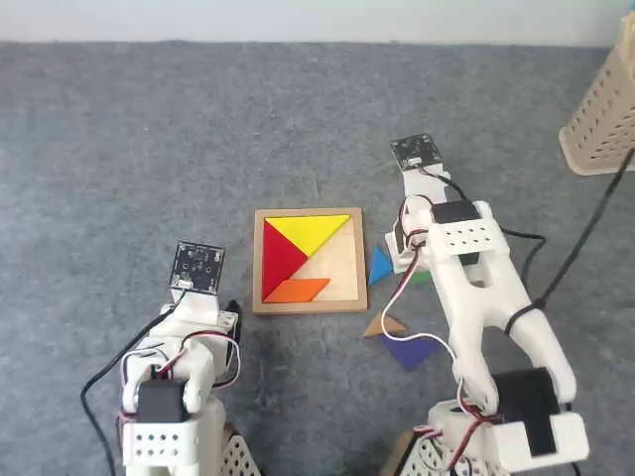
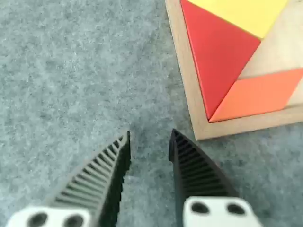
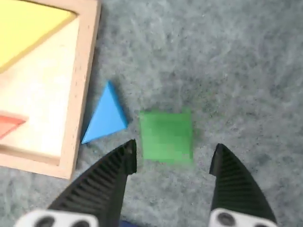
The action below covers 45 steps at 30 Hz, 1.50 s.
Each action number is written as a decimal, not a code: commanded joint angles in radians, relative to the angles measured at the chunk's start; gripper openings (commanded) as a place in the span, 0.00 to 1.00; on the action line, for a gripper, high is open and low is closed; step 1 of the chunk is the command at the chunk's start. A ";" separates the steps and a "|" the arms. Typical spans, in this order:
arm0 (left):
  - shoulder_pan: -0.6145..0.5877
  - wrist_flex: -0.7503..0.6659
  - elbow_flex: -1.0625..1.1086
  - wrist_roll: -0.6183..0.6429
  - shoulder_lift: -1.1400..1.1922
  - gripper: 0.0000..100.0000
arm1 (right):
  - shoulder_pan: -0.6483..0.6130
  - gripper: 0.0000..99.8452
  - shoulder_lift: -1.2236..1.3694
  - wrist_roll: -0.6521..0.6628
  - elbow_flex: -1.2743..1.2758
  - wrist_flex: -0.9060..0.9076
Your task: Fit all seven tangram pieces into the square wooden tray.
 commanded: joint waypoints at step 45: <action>0.000 0.005 -0.004 0.008 -0.015 0.13 | -0.300 0.14 -0.130 0.626 0.261 0.045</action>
